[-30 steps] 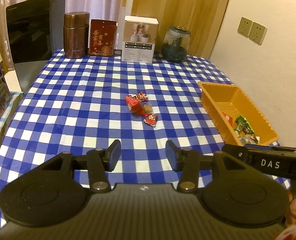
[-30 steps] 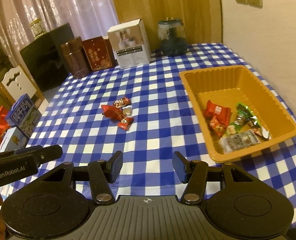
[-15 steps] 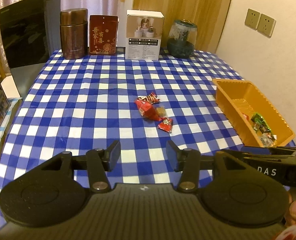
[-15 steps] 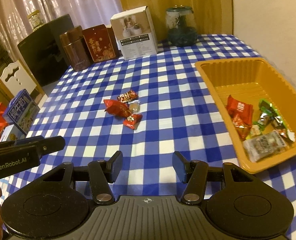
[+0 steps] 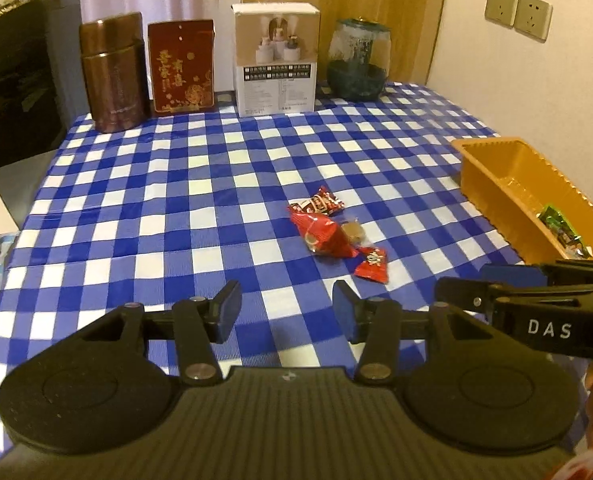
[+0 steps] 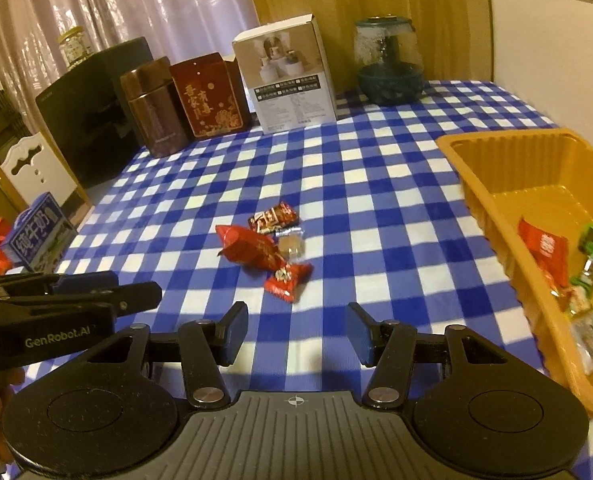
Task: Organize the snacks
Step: 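Move both tools back toward the remaining red candies, then grasp a small red candy with the right gripper while the left gripper grasps the red candy bag, then carry the red candy bag and small red candy over the orange tray, then open both grippers to drop the red candies into the tray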
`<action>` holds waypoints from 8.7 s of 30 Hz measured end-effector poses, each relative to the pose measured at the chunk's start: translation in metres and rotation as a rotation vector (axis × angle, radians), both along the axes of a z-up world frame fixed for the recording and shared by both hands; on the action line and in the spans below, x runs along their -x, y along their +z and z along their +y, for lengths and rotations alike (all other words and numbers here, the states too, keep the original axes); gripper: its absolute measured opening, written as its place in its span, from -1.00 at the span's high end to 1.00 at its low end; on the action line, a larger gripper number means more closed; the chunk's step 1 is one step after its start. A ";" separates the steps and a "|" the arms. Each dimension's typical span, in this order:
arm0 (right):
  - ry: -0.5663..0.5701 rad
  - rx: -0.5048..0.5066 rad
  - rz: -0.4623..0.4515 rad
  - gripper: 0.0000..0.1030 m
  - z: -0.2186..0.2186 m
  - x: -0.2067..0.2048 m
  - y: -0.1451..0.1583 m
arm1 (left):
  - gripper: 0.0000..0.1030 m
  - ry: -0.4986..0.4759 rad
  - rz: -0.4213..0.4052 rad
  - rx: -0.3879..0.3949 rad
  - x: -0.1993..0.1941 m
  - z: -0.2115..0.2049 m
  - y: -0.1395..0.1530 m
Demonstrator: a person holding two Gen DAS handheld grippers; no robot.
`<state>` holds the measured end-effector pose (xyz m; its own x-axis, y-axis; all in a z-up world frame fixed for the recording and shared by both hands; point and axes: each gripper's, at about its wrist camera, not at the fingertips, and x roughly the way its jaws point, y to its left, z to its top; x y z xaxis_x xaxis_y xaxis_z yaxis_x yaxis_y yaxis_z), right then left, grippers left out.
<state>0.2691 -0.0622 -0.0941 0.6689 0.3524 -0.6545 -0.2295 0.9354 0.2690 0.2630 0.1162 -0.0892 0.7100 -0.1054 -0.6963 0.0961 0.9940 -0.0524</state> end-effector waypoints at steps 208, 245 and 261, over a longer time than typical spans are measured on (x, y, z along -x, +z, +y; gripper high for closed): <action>-0.206 0.064 -0.067 0.62 -0.266 0.023 0.061 | 0.20 -0.071 0.030 0.181 -0.013 -0.253 0.038; -0.203 -0.076 -0.039 -0.14 -0.263 0.004 0.059 | 0.20 -0.029 0.031 0.178 -0.003 -0.229 0.037; -0.269 -0.100 -0.027 -0.22 -0.261 0.054 0.079 | 0.12 -0.001 0.004 0.178 0.044 -0.197 0.055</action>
<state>0.2151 -0.3229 -0.0149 0.7638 0.2216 -0.6062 0.0154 0.9327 0.3604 0.2187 -0.0805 -0.0339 0.7068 -0.2277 -0.6698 0.0963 0.9689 -0.2278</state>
